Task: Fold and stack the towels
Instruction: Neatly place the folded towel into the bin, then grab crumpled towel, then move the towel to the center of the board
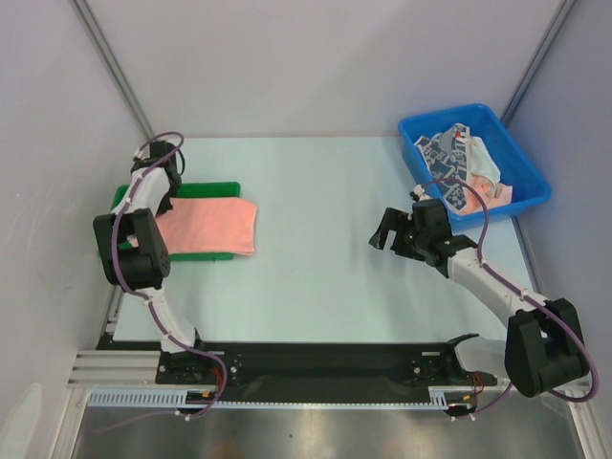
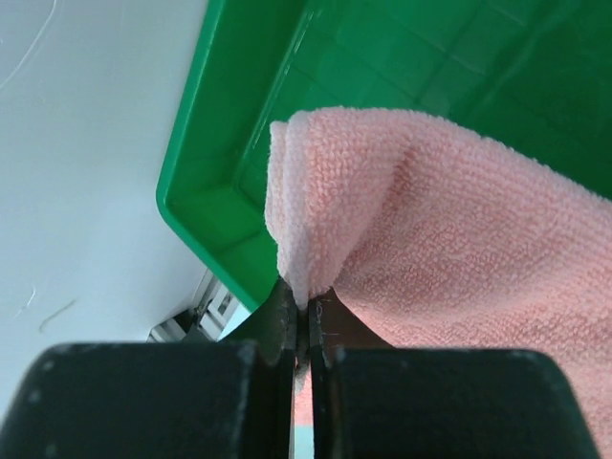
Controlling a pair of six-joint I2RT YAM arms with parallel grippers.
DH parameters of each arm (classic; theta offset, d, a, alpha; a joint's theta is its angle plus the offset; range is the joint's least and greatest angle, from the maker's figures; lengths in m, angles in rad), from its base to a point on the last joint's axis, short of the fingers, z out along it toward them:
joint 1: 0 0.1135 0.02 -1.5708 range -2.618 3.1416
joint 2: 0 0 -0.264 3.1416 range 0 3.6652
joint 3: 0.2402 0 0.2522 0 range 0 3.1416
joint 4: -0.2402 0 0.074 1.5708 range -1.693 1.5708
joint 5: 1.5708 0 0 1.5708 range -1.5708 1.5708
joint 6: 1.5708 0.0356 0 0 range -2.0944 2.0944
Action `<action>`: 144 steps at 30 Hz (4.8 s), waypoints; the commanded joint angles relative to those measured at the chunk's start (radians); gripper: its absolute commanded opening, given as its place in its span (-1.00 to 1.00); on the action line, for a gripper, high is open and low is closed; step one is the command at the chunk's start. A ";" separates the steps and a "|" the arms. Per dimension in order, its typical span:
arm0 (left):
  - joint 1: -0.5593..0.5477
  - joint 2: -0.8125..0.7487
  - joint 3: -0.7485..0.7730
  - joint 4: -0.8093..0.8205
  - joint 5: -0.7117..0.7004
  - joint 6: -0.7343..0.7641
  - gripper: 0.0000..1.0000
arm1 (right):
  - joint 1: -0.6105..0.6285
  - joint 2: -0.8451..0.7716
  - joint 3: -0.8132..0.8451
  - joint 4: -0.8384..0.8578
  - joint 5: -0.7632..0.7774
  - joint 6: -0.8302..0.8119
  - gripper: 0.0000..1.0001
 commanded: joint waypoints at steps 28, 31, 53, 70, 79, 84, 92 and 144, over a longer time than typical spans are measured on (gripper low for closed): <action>0.103 0.059 0.269 -0.069 -0.048 -0.128 0.34 | 0.007 0.062 0.189 -0.043 0.021 -0.034 1.00; 0.009 -0.036 0.221 -0.051 0.117 -0.106 0.42 | 0.007 0.074 0.303 -0.098 0.110 -0.030 1.00; -0.607 -0.591 -0.208 0.332 0.902 -0.010 0.96 | -0.420 0.947 1.246 -0.197 0.138 -0.428 0.57; -0.609 -0.532 -0.199 0.329 0.999 0.004 0.80 | -0.417 1.067 1.568 -0.243 0.294 -0.619 -1.00; -0.580 -0.604 -0.152 0.323 0.904 -0.108 0.99 | -0.244 0.630 1.570 -0.364 0.232 -0.610 -1.00; -0.578 -0.684 -0.167 0.314 0.886 -0.151 1.00 | -0.086 0.299 1.240 -0.306 0.068 -0.473 -1.00; -0.508 -0.808 -0.314 0.240 0.720 -0.195 0.99 | 0.100 -0.143 0.298 -0.131 -0.038 -0.155 -1.00; -0.656 0.483 0.356 0.386 1.036 -0.134 -0.05 | -0.052 0.539 0.275 0.049 0.391 0.048 -0.17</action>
